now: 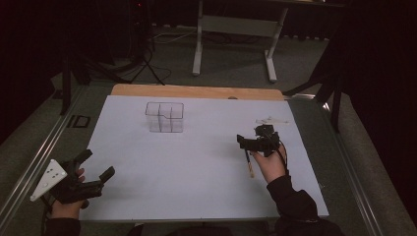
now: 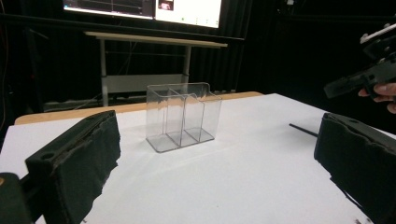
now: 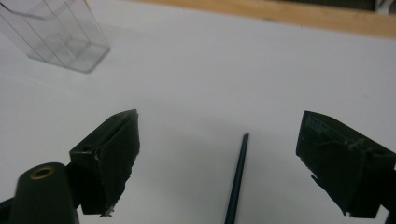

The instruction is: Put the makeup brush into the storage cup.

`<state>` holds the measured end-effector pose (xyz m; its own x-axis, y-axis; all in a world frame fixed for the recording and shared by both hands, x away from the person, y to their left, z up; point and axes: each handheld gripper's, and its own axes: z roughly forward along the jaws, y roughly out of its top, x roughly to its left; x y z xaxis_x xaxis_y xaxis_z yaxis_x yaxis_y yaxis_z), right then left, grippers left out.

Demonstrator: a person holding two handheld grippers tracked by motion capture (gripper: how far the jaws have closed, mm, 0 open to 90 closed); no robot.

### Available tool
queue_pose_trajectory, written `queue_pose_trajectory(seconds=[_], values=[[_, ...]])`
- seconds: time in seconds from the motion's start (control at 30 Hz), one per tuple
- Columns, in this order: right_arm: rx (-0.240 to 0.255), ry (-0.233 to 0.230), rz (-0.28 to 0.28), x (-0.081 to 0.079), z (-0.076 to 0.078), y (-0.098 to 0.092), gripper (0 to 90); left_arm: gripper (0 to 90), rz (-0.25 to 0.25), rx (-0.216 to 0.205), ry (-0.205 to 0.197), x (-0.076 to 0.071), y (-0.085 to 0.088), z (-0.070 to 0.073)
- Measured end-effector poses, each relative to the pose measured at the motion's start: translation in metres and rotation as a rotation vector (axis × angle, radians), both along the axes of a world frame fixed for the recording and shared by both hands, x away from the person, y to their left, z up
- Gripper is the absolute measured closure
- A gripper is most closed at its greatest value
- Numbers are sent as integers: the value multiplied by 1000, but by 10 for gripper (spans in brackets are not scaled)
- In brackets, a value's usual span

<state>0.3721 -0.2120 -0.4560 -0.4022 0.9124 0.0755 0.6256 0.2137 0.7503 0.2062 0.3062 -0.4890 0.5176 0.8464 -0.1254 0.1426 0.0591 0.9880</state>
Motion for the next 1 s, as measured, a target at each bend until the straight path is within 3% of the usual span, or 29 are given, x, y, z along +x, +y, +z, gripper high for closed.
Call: queue_pose_trajectory(seconds=[0.2,0.23,0.27,0.47,0.7,0.8,1.0], values=[[-27,81,0,4,-9,-2,108,7,2,-7,2,0,0,0],[-33,124,-3,6,-12,-3,108,7,1,-9,2,0,0,0],[-33,124,-3,6,-12,-3,108,7,1,-9,2,0,0,0],[-51,253,-29,10,-20,-1,216,8,1,-11,4,0,0,0],[-73,304,-41,9,-27,1,311,7,4,-10,3,0,1,0],[-111,337,-36,10,-34,0,394,7,5,-10,4,0,1,1],[-136,396,-41,14,-39,-1,512,7,10,-7,4,0,1,1]])
